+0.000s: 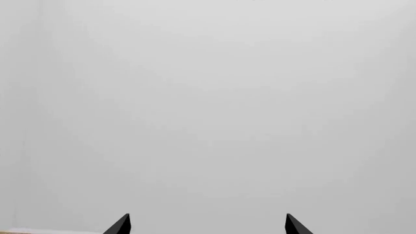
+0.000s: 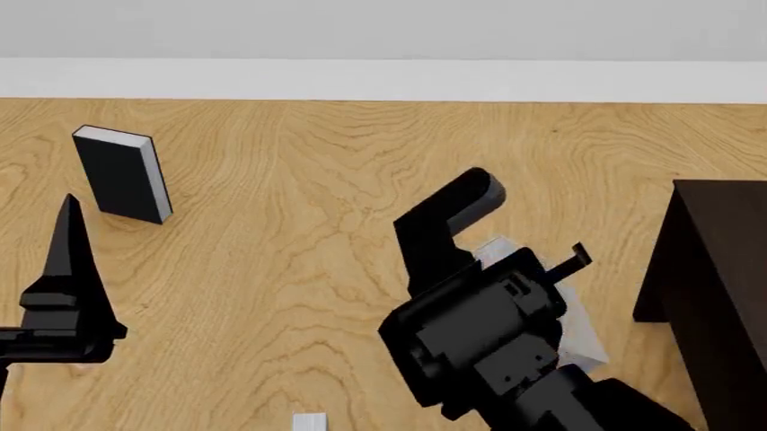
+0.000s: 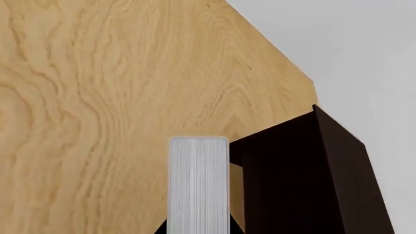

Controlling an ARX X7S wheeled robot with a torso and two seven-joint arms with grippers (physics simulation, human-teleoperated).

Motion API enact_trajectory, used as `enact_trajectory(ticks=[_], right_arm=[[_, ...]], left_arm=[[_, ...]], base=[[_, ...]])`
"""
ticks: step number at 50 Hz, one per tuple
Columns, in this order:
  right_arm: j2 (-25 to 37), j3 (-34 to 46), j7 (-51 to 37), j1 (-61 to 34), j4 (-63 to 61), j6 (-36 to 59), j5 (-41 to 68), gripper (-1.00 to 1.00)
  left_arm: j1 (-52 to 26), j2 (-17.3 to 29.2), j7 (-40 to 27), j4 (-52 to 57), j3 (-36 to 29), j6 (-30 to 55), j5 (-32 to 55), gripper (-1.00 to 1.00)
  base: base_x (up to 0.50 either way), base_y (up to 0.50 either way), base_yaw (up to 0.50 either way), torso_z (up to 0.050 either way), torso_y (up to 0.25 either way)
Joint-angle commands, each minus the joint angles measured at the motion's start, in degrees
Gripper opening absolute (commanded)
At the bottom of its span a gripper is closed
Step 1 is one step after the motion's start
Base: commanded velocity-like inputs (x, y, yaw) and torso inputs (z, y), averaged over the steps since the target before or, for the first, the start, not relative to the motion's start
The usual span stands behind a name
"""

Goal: Pick up the book on the right and place it on the cabinet shelf.

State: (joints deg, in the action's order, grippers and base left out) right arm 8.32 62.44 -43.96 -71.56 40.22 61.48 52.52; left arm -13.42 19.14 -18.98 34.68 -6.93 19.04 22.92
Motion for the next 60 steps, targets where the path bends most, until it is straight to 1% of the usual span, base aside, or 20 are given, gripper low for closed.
enact_trajectory(ticks=[1, 10, 12, 19, 22, 26, 35, 46, 60], right_arm=[[-5.12, 3.32, -2.84, 1.27, 8.57, -3.01, -9.80, -1.00], [-8.24, 6.21, -7.68, 1.54, 13.81, -2.53, -11.59, -1.00], [-8.28, 7.69, -8.78, 1.45, 13.79, -2.64, -9.92, -1.00], [-8.31, 18.73, -14.90, -0.65, 14.59, -3.59, 1.24, -1.00], [-8.31, 21.71, -16.87, -1.08, 14.81, -3.98, 4.47, -1.00], [-8.31, 24.06, -18.97, -1.27, 14.72, -2.98, 6.22, -1.00], [-8.32, 24.32, -19.52, -0.41, 16.26, -2.72, 4.93, -1.00], [-8.32, 24.07, -22.33, -0.34, 17.39, -0.41, 3.56, -1.00], [-8.32, 23.88, -21.17, 1.31, 17.92, -1.69, 1.47, -1.00]], left_arm=[[-0.06, 0.20, -0.17, 0.11, 0.34, 0.02, 0.83, 1.00], [-0.23, 0.30, -0.22, -0.22, 0.64, -0.07, 1.50, 1.00], [-0.27, 0.32, -0.26, -0.28, 0.68, -0.06, 1.59, 1.00], [-0.32, 0.48, -0.42, -0.13, 0.78, 0.01, 1.94, 1.00], [-0.38, 0.56, -0.44, -0.11, 0.98, 0.04, 2.27, 1.00], [-0.35, 0.62, -0.48, -0.17, 1.07, -0.02, 2.50, 1.00], [-0.82, 0.86, -0.48, -0.43, 1.85, 0.18, 3.82, 1.00], [-1.54, 0.72, 0.06, -2.37, 2.52, -0.20, 5.31, 1.00], [-1.71, 0.96, -0.37, -2.15, 2.69, -0.12, 5.83, 1.00]], base=[[0.00, 0.00, 0.00, 0.000, 0.000], [0.00, 0.00, 0.00, 0.000, 0.002], [0.00, 0.00, 0.00, 0.000, 0.000], [0.00, 0.00, 0.00, 0.000, 0.001], [0.00, 0.00, 0.00, 0.005, 0.000], [0.00, 0.00, 0.00, 0.000, 0.003], [0.00, 0.00, 0.00, 0.000, 0.001], [0.00, 0.00, 0.00, 0.000, 0.001], [0.00, 0.00, 0.00, 0.000, 0.001]])
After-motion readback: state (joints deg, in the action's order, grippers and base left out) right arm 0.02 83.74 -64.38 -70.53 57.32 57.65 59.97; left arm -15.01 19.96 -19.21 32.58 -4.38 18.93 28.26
